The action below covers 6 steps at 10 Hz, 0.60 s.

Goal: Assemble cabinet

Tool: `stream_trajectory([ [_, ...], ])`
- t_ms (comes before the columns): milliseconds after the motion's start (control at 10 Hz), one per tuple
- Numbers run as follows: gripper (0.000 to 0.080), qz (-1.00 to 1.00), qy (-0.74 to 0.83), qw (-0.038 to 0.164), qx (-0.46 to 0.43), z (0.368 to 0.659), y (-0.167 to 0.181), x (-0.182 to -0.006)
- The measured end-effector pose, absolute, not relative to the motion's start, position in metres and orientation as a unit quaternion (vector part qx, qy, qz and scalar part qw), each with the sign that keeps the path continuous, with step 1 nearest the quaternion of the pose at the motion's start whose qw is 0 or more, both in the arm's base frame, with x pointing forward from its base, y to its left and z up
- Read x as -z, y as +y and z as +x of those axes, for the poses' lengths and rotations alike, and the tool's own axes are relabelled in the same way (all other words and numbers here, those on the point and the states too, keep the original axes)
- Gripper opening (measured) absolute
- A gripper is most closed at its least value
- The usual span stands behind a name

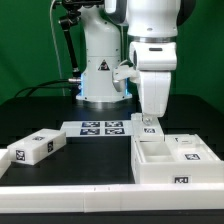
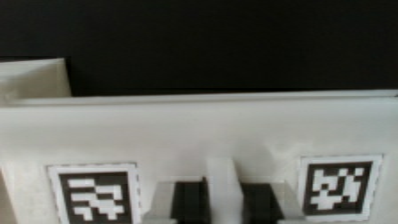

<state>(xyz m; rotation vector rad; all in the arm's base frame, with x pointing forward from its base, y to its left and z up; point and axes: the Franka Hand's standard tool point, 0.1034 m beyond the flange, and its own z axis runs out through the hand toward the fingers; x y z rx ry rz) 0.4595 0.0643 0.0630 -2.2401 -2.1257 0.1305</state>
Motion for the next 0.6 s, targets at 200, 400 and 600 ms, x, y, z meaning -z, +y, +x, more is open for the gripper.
stream_trajectory([
  [200,0.0071,-0.722,-0.690,0.028,-0.047,0.464,0.063,-0.064],
  [400,0.0071,-0.721,-0.691,0.029,-0.047,0.470,0.063,-0.063],
  [600,0.0071,-0.720,-0.692,0.029,-0.046,0.472,0.062,-0.063],
])
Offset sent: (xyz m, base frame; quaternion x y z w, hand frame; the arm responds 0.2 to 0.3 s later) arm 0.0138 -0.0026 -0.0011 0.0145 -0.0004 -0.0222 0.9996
